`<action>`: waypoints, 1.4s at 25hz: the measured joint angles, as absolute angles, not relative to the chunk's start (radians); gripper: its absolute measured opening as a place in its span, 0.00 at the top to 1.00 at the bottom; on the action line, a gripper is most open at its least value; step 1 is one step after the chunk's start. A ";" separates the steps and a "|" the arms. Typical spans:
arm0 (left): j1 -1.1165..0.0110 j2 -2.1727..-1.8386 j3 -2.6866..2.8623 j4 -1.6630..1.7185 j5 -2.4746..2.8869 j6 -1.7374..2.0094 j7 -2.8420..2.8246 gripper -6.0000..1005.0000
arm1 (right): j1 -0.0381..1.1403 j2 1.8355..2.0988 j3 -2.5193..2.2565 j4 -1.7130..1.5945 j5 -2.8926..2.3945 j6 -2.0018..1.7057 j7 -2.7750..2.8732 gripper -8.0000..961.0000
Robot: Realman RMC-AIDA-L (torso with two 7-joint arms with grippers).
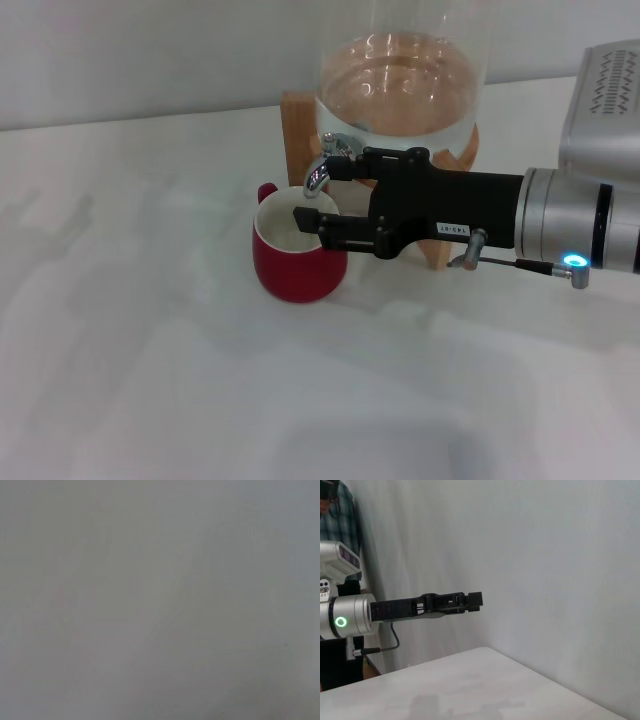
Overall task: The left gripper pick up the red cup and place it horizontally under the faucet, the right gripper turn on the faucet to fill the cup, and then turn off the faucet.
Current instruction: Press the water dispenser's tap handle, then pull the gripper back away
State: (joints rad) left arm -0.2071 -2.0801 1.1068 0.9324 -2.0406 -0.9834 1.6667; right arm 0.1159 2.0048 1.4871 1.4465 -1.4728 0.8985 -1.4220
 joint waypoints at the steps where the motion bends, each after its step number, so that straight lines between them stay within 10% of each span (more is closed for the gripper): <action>1: -0.207 -2.080 1.107 0.933 -2.040 -0.983 1.664 0.13 | 0.115 2.005 1.488 1.447 -1.473 0.899 -1.422 0.25; 35: -0.207 -2.080 1.107 0.934 -2.039 -0.985 1.657 0.13 | 0.103 2.003 1.538 1.445 -1.474 0.895 -1.422 0.25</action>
State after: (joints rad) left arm -0.2071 -2.0801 1.1075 0.9342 -2.0386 -0.9849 1.6566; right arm 0.1027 2.0034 1.5378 1.4447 -1.4744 0.8950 -1.4220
